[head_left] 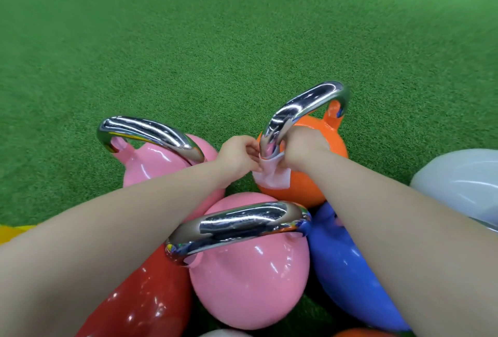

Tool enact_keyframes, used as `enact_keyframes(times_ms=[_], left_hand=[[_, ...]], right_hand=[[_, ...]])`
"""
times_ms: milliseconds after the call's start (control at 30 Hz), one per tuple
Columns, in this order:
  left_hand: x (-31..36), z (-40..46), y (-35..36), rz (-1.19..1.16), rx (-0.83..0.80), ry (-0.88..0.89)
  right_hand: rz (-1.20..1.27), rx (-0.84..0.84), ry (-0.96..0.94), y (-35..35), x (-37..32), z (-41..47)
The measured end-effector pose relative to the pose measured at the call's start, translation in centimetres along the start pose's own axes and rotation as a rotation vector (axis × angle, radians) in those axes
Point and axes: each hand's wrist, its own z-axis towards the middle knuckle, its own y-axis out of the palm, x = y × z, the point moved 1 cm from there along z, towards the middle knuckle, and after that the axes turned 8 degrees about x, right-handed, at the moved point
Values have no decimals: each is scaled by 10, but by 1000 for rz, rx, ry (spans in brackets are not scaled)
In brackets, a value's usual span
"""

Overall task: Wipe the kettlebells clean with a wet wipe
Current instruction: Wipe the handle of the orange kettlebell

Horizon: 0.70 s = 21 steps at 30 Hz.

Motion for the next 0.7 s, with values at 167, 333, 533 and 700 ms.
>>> enact_keyframes(times_ms=[167, 333, 533, 700], left_hand=[[12, -15, -10, -221, -60, -16], [21, -24, -13, -341, 48, 8], [41, -31, -20, -368, 141, 92], [58, -29, -23, -341, 200, 176]], right_hand=[[4, -94, 13, -7, 2, 8], [69, -134, 7, -7, 3, 10], [426, -73, 126, -10, 10, 4], [456, -20, 186, -7, 4, 2]])
